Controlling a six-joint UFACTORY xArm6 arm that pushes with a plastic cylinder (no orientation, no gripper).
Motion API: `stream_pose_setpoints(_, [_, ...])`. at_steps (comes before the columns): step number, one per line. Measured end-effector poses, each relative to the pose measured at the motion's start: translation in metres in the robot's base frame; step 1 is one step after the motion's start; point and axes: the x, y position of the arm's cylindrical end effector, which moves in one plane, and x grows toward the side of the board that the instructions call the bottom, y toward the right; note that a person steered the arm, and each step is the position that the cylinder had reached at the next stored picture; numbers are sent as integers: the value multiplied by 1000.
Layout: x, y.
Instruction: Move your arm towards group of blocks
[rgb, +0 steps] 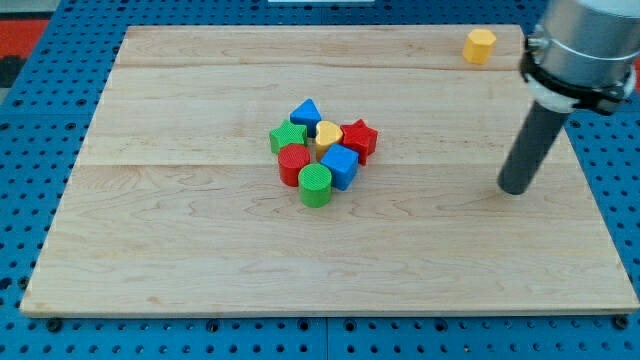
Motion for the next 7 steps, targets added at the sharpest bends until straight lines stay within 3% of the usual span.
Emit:
stream_pose_setpoints(1, [-18, 27])
stream_pose_setpoints(3, [-19, -52])
stream_pose_setpoints(4, [18, -95])
stream_pose_setpoints(6, [30, -206])
stream_pose_setpoints(7, [30, -216])
